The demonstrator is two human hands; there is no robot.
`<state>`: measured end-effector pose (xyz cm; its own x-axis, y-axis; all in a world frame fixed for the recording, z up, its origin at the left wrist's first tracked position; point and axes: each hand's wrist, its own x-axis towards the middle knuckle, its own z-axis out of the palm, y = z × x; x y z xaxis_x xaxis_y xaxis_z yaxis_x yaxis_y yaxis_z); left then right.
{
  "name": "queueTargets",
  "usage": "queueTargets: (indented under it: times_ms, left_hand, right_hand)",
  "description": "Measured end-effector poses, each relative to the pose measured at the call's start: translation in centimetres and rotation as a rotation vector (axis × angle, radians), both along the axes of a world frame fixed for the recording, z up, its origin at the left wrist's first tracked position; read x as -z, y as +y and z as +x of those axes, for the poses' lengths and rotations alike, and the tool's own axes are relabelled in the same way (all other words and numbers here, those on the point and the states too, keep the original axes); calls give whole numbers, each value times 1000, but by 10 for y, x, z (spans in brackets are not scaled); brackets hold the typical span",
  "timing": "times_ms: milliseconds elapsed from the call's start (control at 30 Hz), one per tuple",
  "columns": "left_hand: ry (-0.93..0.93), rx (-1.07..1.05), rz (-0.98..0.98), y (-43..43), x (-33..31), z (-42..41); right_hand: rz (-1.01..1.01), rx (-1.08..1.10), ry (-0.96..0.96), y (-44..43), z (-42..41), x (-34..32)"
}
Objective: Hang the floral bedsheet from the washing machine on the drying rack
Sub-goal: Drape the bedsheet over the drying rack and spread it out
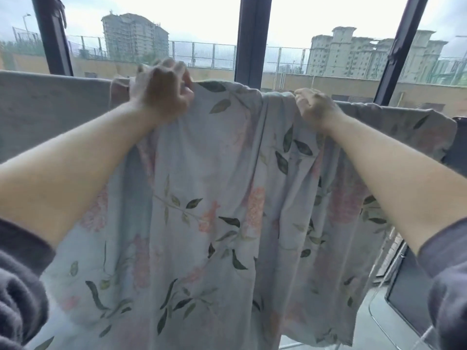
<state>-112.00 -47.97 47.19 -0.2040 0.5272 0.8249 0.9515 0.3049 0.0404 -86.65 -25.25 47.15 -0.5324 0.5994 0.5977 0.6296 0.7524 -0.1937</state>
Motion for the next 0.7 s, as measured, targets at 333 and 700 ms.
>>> queueTargets:
  times_ms: [333,700]
  left_hand:
    - [294,-134,-52,54,12,51]
    - [57,-540,-90,-4,17,24]
  right_hand:
    - [51,7,-135,21,25,-1]
    - [118,43,-134,40,51,5]
